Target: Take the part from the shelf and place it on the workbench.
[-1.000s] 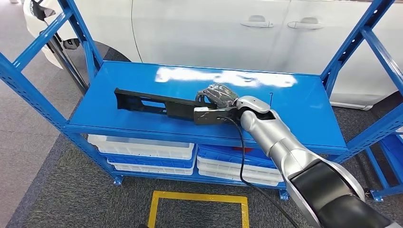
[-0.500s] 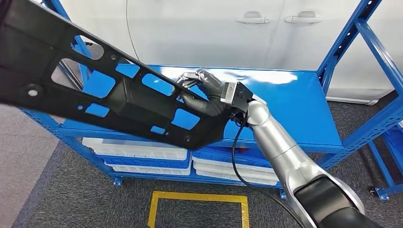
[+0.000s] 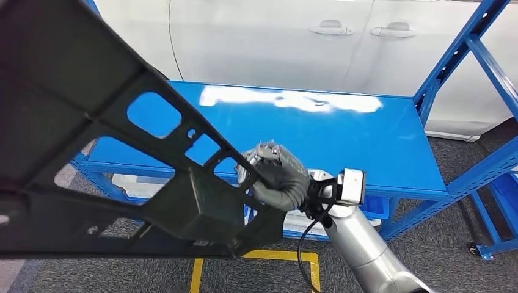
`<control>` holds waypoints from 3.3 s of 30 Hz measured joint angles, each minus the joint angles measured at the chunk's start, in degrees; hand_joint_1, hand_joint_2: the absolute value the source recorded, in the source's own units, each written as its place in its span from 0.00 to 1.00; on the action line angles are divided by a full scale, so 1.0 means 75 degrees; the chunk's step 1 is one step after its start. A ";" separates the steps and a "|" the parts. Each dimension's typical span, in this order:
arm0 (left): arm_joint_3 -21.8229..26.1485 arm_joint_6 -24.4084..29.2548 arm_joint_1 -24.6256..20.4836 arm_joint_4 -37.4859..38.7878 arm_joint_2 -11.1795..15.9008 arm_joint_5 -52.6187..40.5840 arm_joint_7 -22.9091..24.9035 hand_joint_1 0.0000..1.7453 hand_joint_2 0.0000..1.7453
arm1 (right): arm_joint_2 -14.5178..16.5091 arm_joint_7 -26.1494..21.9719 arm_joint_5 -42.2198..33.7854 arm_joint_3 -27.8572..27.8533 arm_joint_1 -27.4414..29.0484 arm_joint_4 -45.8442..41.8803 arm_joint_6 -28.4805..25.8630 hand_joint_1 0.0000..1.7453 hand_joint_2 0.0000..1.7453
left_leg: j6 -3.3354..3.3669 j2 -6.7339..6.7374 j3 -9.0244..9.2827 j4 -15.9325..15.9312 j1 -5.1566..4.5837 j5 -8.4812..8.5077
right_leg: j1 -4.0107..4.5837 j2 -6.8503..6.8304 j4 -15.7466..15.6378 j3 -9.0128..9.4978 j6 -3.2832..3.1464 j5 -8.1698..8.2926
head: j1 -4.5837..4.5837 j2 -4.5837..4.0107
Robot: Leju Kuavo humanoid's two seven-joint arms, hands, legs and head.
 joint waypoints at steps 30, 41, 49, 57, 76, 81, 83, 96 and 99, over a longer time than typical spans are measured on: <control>0.0110 -0.0035 -0.0027 0.0000 -0.0134 0.0195 -0.0020 0.00 0.00 | 0.0399 0.0292 0.0101 0.0544 0.1515 -0.0886 -0.0339 1.00 1.00 | -0.0010 0.0018 0.0104 -0.0014 0.0007 -0.0063 | 0.0013 -0.0002 -0.0721 0.0488 -0.0024 0.0030 | 0.0000 0.0000; 0.0232 0.0078 -0.0022 0.0000 -0.0152 0.0277 0.0075 0.00 0.00 | 0.0309 0.0119 0.0350 0.0446 0.1855 -0.0862 -0.0414 1.00 1.00 | -0.0223 0.0005 0.0041 0.0132 -0.0052 -0.0165 | 0.0031 0.0005 -0.2140 0.1158 -0.0252 0.0807 | -0.0001 0.0000; 0.0396 -0.0043 0.0027 0.0000 -0.0148 0.0455 0.0189 0.00 0.00 | 0.0312 0.0184 0.0378 0.0402 0.1875 -0.0734 -0.0386 1.00 1.00 | -0.0430 0.0014 -0.0816 0.2032 0.0029 -0.0913 | -0.0010 -0.0022 -0.2153 0.1174 -0.0362 0.0818 | -0.0001 0.0000; 0.0447 -0.0053 0.0018 0.0000 -0.0154 0.0451 0.0243 0.00 0.00 | 0.0311 0.0224 0.0403 0.0335 0.1920 -0.0710 -0.0346 1.00 1.00 | -0.0103 0.0005 0.0044 0.0103 -0.0013 -0.0120 | 0.0013 -0.0008 -0.2069 0.1141 -0.0077 0.0749 | 0.0000 0.0000; 0.0574 -0.0093 0.0179 0.0000 -0.0155 0.0592 0.0066 0.00 0.00 | 0.0490 0.0296 0.0554 0.0166 0.2226 -0.0532 -0.0211 1.00 1.00 | -0.0379 0.0012 -0.0687 0.1592 -0.0020 -0.0925 | -0.0002 -0.0057 -0.2185 0.1274 -0.0370 0.0759 | -0.0001 0.0000; 0.0600 -0.0125 0.0245 0.0000 -0.0133 0.0579 0.0111 0.00 0.00 | 0.0562 0.0298 0.0604 0.0195 0.2281 -0.0502 -0.0169 1.00 1.00 | -0.0420 0.0021 -0.0328 0.1237 0.0052 -0.0587 | -0.0014 -0.0073 -0.2123 0.1229 -0.0339 0.0771 | -0.0001 0.0000; 0.0602 -0.0132 0.0234 0.0000 -0.0130 0.0579 0.0113 0.00 0.00 | 0.0603 0.0298 0.0605 0.0203 0.2278 -0.0503 -0.0167 1.00 1.00 | -0.0359 0.0019 0.0115 0.0375 0.0032 -0.0333 | 0.0009 -0.0063 -0.2087 0.1206 -0.0267 0.0774 | -0.0001 0.0000; 0.0607 -0.0169 0.0238 0.0000 -0.0123 0.0477 0.0084 0.00 0.00 | 0.0655 0.0313 0.0713 0.0169 0.2396 -0.0563 -0.0123 1.00 1.00 | 0.0026 0.0026 -0.0068 0.0162 -0.0043 -0.0065 | -0.0006 -0.0030 -0.0840 0.0832 -0.0056 0.0161 | 0.0000 0.0000; 0.0584 -0.0220 0.0193 -0.0001 -0.0149 0.0391 0.0184 0.00 0.00 | 0.0646 0.0307 0.0717 0.0045 0.2448 -0.0682 -0.0178 1.00 1.00 | -0.0055 0.0024 -0.0108 0.0205 -0.0082 -0.0034 | 0.0060 -0.0036 -0.2021 0.1433 -0.0175 0.0517 | -0.0001 0.0000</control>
